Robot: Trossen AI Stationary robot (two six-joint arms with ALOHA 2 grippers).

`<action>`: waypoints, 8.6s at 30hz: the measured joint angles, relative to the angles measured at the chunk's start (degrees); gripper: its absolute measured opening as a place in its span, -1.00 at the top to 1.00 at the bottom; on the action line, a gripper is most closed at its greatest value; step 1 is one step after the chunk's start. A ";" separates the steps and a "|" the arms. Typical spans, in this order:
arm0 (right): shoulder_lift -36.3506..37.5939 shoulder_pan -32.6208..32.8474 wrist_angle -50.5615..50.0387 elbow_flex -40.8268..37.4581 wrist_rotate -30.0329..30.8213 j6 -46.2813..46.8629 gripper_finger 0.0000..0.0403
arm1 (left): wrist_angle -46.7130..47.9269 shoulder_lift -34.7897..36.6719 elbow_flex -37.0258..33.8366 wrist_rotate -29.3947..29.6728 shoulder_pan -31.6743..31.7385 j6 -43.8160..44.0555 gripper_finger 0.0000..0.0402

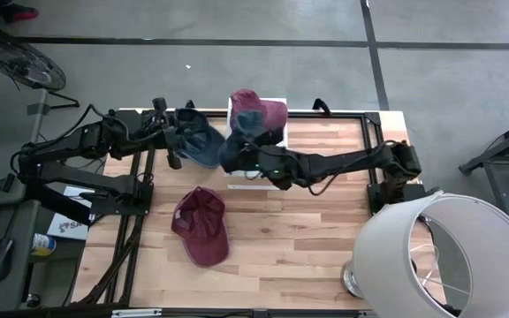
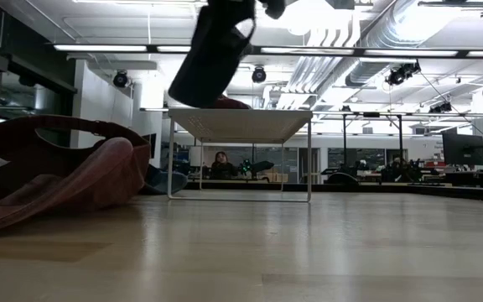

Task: Pick & Place hat
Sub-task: Put the bottom blue cap on the shelf

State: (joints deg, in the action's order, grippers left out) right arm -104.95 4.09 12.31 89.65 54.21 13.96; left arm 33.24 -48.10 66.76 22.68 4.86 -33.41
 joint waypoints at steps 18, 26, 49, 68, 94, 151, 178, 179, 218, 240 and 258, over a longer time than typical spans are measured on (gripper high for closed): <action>6.42 -5.98 20.00 -19.46 -16.56 -0.13 0.98 | -0.07 -0.02 0.00 -1.40 0.00 0.94 0.65; 6.39 -5.98 16.14 -20.51 -15.69 -0.22 0.98 | -0.11 -0.06 0.00 -1.40 0.00 0.94 0.65; 6.39 -5.93 0.24 -20.44 -15.32 1.03 0.97 | -0.24 -3.13 0.09 -8.42 -0.02 4.85 0.65; 6.39 -4.87 -1.89 -20.42 -14.46 1.61 0.94 | -33.01 -16.59 0.09 -4.60 17.53 -6.57 0.66; 6.37 -2.90 -4.55 -20.42 -7.60 7.62 0.95 | -34.38 -44.45 13.78 -48.80 47.52 35.19 0.66; 10.99 -2.41 -16.79 -20.40 -3.44 14.05 0.57 | -13.40 -46.73 14.95 -46.60 42.23 28.76 0.66; 18.19 -2.59 -15.26 -20.40 -10.89 8.07 0.14 | -13.52 -46.73 14.93 -46.77 42.23 29.16 0.66; 18.23 -2.59 -15.32 -20.40 -12.39 7.36 0.14 | -13.53 -46.73 14.93 -46.77 42.23 29.18 0.66; 18.50 -0.16 -28.38 -20.40 -31.53 20.78 0.15 | -11.52 -40.00 14.88 -47.21 42.35 28.56 0.66; 19.94 -0.16 -37.34 -9.00 -32.13 11.94 0.15 | -2.56 -25.44 14.97 -48.30 35.12 22.27 0.65; 8.25 6.19 -71.67 9.32 -40.61 41.92 0.15 | 0.58 -25.00 14.97 -47.00 31.34 21.66 0.66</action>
State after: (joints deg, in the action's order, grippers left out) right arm -96.70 10.28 -59.36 98.98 13.60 55.88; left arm 33.82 -73.10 81.73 -24.32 36.21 -11.75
